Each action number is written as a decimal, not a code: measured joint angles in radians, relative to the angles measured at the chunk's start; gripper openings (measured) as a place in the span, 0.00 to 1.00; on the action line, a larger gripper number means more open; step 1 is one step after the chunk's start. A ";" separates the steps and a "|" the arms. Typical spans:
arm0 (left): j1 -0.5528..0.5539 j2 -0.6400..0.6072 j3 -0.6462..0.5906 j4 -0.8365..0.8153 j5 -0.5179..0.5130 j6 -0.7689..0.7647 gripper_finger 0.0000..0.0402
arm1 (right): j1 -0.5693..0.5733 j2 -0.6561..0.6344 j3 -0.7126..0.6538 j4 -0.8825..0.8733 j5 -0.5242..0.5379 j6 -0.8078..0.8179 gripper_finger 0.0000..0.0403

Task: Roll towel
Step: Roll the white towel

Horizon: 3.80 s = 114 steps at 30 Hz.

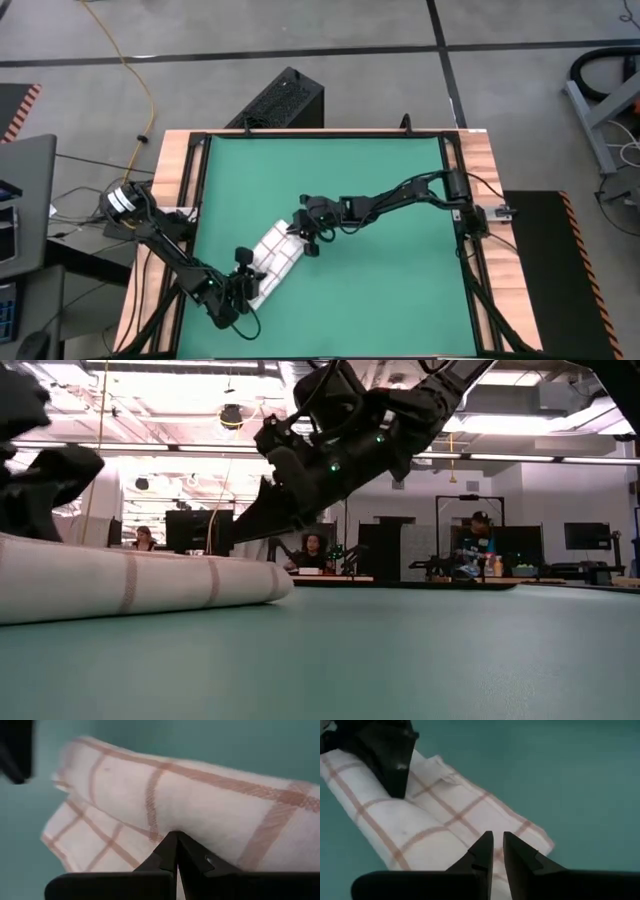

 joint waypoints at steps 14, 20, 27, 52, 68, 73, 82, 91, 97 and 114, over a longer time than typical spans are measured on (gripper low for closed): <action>-0.020 0.079 0.003 -0.005 0.034 0.023 0.00 | -0.074 0.000 0.002 0.037 -0.025 -0.060 0.10; -0.007 0.079 0.004 0.000 0.117 0.256 0.00 | -0.065 -0.002 0.003 0.000 -0.058 -0.060 0.05; 0.054 0.076 0.008 -0.024 0.176 0.506 0.00 | -0.032 -0.002 0.003 -0.073 -0.054 -0.058 0.03; 0.107 0.075 0.008 -0.012 0.214 0.849 0.00 | -0.027 -0.002 0.003 -0.125 -0.051 -0.101 0.04; 0.106 0.064 0.014 -0.020 0.140 0.864 0.00 | -0.035 0.075 0.014 -0.283 0.013 0.069 0.03; 0.097 0.049 0.012 -0.068 0.098 0.864 0.00 | -0.026 0.060 0.012 -0.463 0.116 0.170 0.03; 0.106 0.009 0.008 -0.102 -0.051 0.894 0.00 | 0.030 0.061 0.011 -0.523 0.184 0.299 0.03; 0.085 -0.114 0.011 -0.205 -0.242 0.782 0.00 | 0.074 0.055 0.008 -0.532 0.254 0.346 0.03; -0.034 -0.287 0.066 -0.173 -0.279 0.344 0.00 | 0.073 0.055 0.008 -0.533 0.253 0.354 0.03; -0.092 0.121 0.083 -0.062 -0.109 0.021 0.00 | 0.111 0.052 0.010 -0.610 0.280 0.588 0.03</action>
